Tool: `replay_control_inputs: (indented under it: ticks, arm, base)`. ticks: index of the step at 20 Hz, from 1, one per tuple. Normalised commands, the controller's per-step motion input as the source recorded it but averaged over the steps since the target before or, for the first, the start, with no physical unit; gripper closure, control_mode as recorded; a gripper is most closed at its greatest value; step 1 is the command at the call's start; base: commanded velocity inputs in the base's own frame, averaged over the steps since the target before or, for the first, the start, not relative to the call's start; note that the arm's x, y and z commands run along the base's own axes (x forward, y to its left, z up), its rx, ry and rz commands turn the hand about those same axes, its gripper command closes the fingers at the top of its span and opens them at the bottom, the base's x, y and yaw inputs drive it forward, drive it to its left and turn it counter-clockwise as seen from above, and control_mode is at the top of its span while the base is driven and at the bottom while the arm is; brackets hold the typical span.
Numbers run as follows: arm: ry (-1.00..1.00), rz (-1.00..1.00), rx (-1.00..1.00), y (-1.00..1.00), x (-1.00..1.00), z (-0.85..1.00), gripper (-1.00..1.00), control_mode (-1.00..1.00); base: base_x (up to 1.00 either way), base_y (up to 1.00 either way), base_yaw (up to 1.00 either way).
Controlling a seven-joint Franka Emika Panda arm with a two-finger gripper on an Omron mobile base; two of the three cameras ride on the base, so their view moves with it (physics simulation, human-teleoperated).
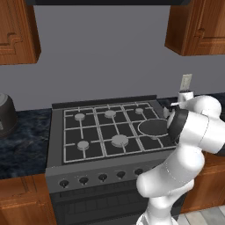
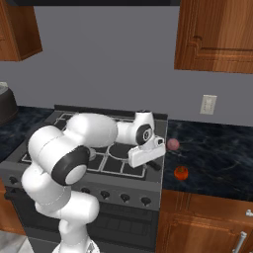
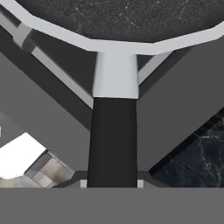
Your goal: Place the pan on the front right burner on the stove. Then place the tomato and the onion in the pan and turn on the front right burner.
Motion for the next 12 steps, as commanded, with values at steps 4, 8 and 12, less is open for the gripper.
replay_control_inputs:
  ticks: [4,8,12]
  arm:
    - [0.09,0.08,0.01,0.04,0.22,-0.12,1.00,-1.00]
    - [0.06,0.08,0.00,0.07,0.11,-0.14,1.00,-1.00]
    - [0.06,0.07,0.00,0.13,0.01,-0.25,1.00,-1.00]
  base:
    - [0.00,0.00,0.00]
    - [0.00,0.00,0.00]
    - [0.00,0.00,0.00]
